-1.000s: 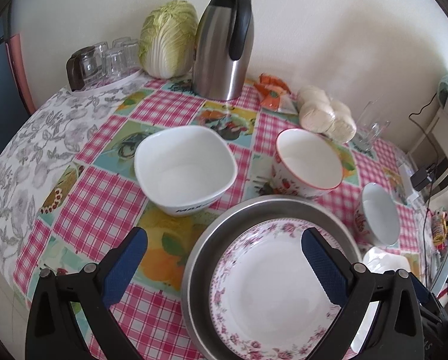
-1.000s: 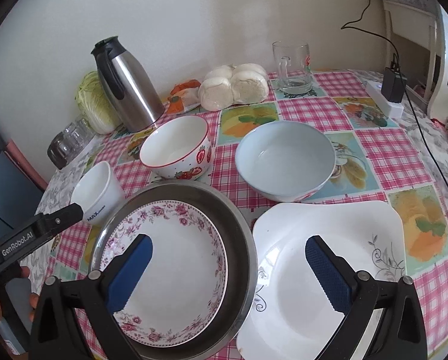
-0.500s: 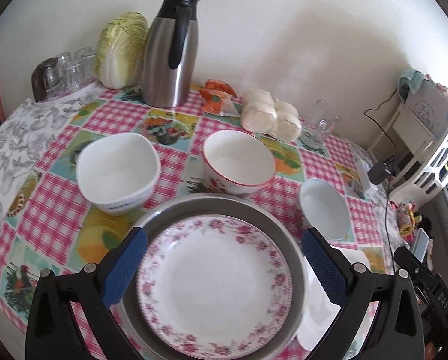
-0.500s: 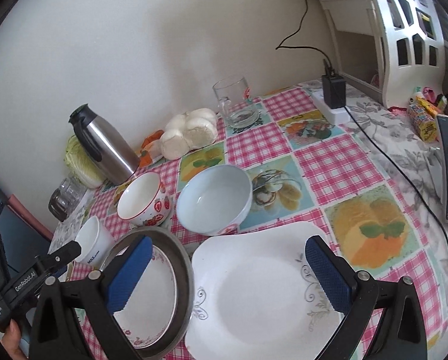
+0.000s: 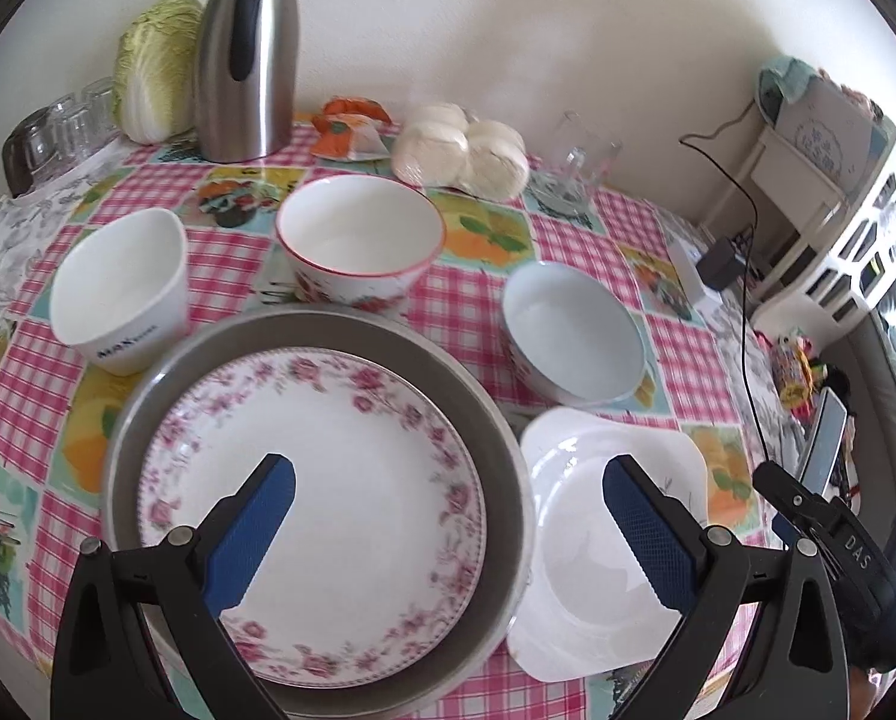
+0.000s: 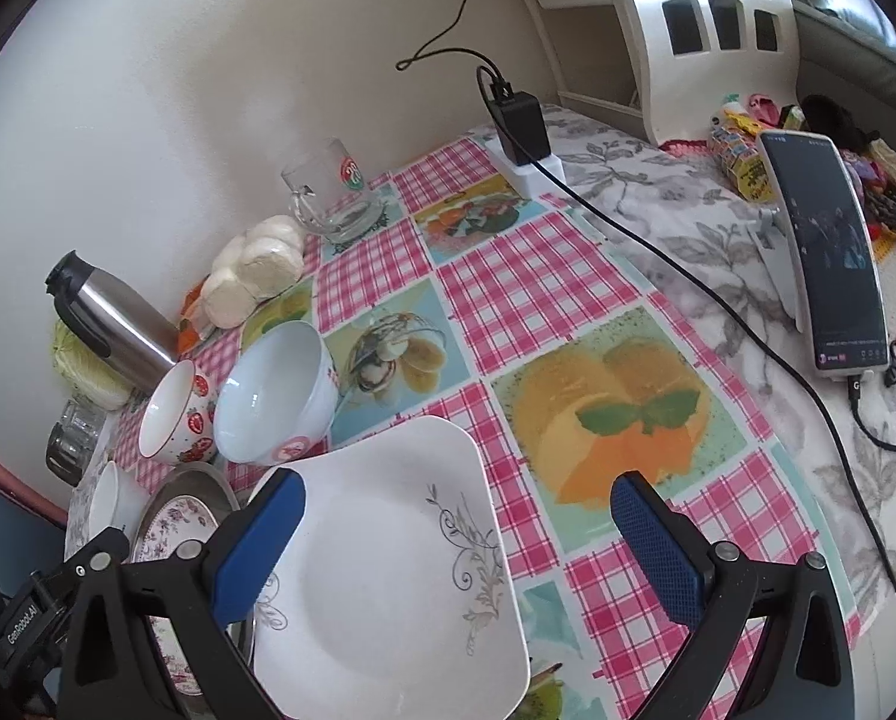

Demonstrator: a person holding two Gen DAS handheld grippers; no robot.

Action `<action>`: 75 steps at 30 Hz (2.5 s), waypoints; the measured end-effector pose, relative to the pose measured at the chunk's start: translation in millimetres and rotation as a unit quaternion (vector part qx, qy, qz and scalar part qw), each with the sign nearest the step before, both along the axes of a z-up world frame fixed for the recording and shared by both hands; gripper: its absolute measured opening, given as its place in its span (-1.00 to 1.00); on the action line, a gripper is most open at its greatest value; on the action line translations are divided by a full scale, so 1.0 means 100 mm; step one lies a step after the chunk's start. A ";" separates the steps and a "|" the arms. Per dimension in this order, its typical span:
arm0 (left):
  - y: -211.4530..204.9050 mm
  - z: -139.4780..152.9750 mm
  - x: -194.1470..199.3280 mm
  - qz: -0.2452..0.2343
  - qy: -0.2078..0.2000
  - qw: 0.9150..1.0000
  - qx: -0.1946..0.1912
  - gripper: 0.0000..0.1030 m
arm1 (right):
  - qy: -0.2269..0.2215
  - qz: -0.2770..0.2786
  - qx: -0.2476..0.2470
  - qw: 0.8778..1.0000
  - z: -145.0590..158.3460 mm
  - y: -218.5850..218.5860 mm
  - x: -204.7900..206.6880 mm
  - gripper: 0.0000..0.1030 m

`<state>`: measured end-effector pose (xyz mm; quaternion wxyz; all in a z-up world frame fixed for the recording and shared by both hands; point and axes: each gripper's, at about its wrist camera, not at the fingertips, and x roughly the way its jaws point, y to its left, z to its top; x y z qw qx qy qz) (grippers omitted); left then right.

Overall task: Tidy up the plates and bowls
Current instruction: 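Move the right tool to the rim of the white square plate, then close the right tool on the square plate rim while the left tool closes beside it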

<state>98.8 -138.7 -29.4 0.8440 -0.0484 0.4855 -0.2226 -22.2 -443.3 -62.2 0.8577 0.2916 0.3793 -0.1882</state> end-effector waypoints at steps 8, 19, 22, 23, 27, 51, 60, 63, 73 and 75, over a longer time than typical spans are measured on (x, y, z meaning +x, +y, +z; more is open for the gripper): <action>-0.32 -0.06 -0.20 -0.039 0.022 0.999 -0.008 0.99 | 0.022 0.000 0.025 0.999 -0.22 -0.09 -0.02 1.00; -0.57 -0.26 -0.47 -0.041 0.083 0.995 0.038 0.99 | 0.054 0.008 0.053 0.997 -0.50 -0.14 -0.01 0.94; -0.56 -0.31 -0.49 -0.032 0.096 0.994 0.033 0.98 | 0.056 0.013 0.066 0.996 -0.55 -0.14 0.00 0.75; -0.55 -0.32 -0.49 -0.029 0.102 0.994 0.030 0.97 | 0.054 0.015 0.068 0.996 -0.55 -0.14 0.00 0.71; -0.50 -0.41 -0.49 -0.010 0.133 0.991 0.006 0.79 | 0.043 0.022 0.070 0.996 -0.54 -0.12 0.00 0.59; -0.41 -0.39 -0.49 -0.001 0.137 0.991 -0.001 0.59 | 0.062 0.026 0.049 0.997 -0.59 -0.20 -0.03 -0.37; -0.48 -0.38 -0.33 -0.045 0.156 0.986 -0.043 0.29 | 0.061 -0.008 0.051 0.997 -0.59 -0.44 -0.21 -0.37; -0.52 -0.41 -0.27 -0.054 0.160 0.985 -0.042 0.13 | 0.058 -0.013 0.054 0.997 -0.59 -0.50 -0.24 -0.37; -0.81 -0.56 -0.17 -0.082 0.171 0.981 -0.031 -0.26 | 0.046 -0.015 0.065 0.997 -0.60 -0.57 -0.26 -0.37; -0.84 -0.61 -0.15 -0.083 0.175 0.981 -0.033 -0.34 | 0.043 -0.016 0.069 0.997 -0.61 -0.59 -0.25 -0.36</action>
